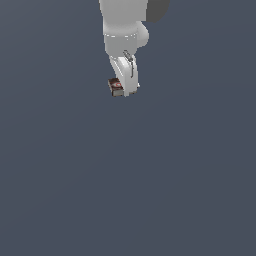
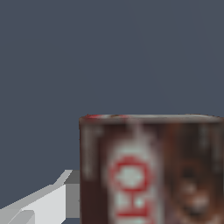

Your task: Pick up the object and move it to a goal position.

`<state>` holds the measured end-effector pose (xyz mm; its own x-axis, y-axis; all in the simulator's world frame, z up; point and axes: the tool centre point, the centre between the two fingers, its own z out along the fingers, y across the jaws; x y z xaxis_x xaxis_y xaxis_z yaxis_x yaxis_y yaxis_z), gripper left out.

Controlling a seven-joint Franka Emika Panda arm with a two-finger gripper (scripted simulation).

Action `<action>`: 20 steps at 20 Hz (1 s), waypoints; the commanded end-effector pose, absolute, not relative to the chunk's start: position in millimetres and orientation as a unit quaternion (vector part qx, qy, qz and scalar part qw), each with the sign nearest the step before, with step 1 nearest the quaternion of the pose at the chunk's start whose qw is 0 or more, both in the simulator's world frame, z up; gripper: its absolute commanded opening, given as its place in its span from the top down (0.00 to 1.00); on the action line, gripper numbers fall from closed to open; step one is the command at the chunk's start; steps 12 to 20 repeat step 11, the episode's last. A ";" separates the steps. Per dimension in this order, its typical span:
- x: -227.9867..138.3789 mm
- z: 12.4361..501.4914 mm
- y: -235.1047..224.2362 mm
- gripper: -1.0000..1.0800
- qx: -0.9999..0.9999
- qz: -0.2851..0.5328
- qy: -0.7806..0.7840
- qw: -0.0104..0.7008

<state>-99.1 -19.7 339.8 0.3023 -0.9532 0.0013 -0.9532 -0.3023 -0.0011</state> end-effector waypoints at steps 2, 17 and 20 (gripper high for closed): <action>-104.1 356.4 -19.8 1.00 -0.807 0.000 0.590 0.000; -105.6 367.7 -19.3 1.00 -0.807 0.000 0.590 0.000; -105.6 367.7 -19.3 1.00 -0.807 0.000 0.590 0.000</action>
